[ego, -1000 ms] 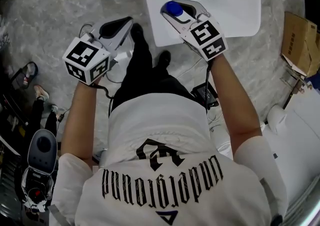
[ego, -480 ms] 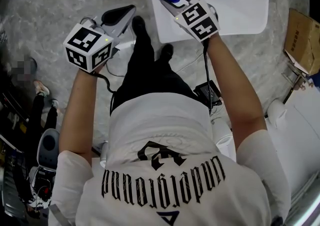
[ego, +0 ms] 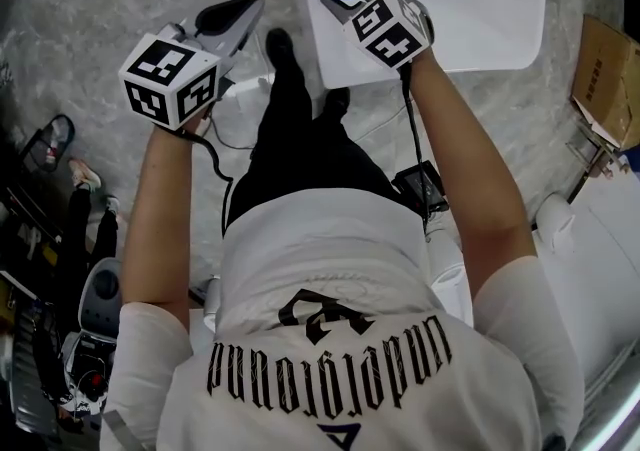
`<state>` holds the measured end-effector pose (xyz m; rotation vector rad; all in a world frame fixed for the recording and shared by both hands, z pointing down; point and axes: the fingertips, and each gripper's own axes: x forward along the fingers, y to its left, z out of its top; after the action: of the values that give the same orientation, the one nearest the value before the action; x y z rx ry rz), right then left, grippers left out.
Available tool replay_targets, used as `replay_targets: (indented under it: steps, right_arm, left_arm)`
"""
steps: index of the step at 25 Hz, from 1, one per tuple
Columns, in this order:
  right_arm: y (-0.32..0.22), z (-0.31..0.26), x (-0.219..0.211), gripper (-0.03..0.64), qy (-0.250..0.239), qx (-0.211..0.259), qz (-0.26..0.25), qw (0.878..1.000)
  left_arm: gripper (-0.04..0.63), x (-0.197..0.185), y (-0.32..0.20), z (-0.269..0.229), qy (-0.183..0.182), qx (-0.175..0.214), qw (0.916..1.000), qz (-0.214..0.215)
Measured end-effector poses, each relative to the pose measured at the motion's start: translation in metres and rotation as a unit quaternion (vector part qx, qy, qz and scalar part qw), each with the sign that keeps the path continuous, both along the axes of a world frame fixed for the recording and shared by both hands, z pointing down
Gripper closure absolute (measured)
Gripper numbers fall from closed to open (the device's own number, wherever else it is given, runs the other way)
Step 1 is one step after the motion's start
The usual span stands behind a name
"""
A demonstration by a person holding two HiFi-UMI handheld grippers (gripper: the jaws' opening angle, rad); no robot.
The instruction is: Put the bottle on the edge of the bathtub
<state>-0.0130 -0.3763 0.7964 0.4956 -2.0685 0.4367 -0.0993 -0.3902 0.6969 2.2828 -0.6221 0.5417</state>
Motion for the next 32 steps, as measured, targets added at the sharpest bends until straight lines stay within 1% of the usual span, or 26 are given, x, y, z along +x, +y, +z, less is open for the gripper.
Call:
replay_targets:
  steps: [4, 9, 13, 19, 25, 28, 32]
  right_arm:
    - [-0.004, 0.007, 0.002, 0.462, 0.008, 0.002, -0.004, 1.000]
    - [-0.004, 0.014, -0.012, 0.462, 0.007, 0.006, -0.008, 1.000]
    - [-0.008, 0.014, -0.008, 0.462, 0.009, 0.008, -0.019, 1.000]
    - [-0.002, 0.015, -0.003, 0.460, 0.001, 0.001, -0.016, 1.000]
    - [0.005, 0.018, -0.001, 0.425, -0.007, -0.007, -0.018, 1.000]
    - [0.012, 0.006, 0.003, 0.416, -0.009, 0.001, -0.012, 1.000]
    - [0.018, -0.012, 0.021, 0.414, -0.011, 0.010, -0.008, 1.000]
  left_arm:
    - [0.588, -0.001, -0.002, 0.004, -0.002, -0.004, 1.0000, -0.005]
    - [0.588, -0.013, 0.000, 0.013, -0.002, -0.007, 1.0000, -0.005]
    - [0.588, -0.005, -0.005, 0.015, -0.003, -0.011, 0.9999, -0.007]
    - [0.588, 0.001, -0.002, 0.013, -0.003, -0.009, 0.9999, -0.007]
    - [0.588, 0.003, 0.005, 0.013, -0.008, -0.008, 0.9999, -0.004]
    - [0.588, 0.007, 0.017, 0.001, -0.008, 0.000, 1.0000, -0.005]
    - [0.588, 0.024, 0.029, -0.014, -0.009, 0.006, 0.9999, -0.006]
